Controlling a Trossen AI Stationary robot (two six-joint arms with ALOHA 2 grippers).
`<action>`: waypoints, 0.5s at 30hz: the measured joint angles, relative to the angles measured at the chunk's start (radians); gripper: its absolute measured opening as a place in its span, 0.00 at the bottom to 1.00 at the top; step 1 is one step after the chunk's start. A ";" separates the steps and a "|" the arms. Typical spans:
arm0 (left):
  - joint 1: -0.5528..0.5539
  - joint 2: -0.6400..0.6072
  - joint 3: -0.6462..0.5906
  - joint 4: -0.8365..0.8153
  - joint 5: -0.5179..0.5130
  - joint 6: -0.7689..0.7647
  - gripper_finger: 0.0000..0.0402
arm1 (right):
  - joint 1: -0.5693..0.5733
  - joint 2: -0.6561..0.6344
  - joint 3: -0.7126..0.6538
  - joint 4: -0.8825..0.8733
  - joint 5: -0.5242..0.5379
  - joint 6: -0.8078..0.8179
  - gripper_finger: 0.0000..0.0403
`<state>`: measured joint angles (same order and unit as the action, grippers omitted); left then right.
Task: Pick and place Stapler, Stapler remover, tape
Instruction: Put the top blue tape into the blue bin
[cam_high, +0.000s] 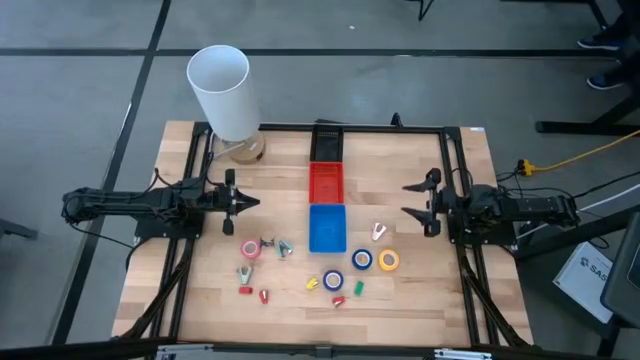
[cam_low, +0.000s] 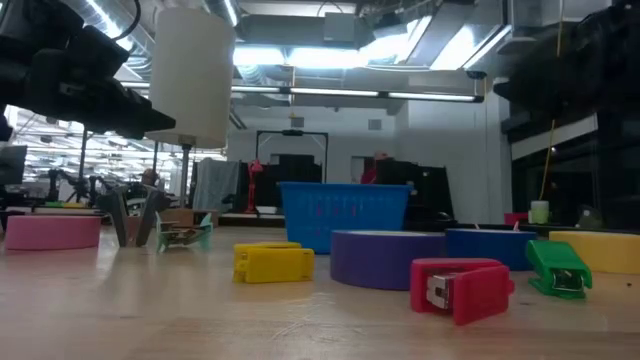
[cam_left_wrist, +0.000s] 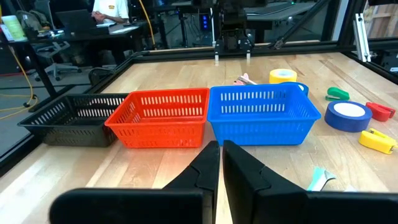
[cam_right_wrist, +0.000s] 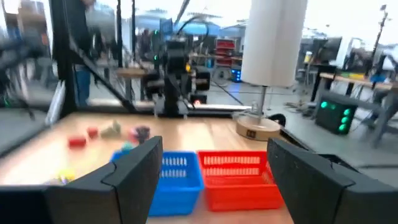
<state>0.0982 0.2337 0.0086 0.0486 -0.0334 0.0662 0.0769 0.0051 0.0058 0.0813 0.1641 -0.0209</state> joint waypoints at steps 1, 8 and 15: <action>0.000 0.000 0.000 0.000 0.000 0.000 0.04 | 0.000 0.000 0.000 0.011 -0.002 0.051 0.72; 0.000 0.000 0.000 0.000 0.000 0.000 0.04 | 0.000 0.000 0.000 0.019 -0.041 0.265 0.72; 0.000 0.000 0.000 0.000 0.000 0.000 0.04 | 0.007 0.022 0.000 0.016 -0.038 0.060 0.72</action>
<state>0.0982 0.2337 0.0082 0.0486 -0.0334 0.0660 0.0836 0.0267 0.0059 0.0977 0.1266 0.0390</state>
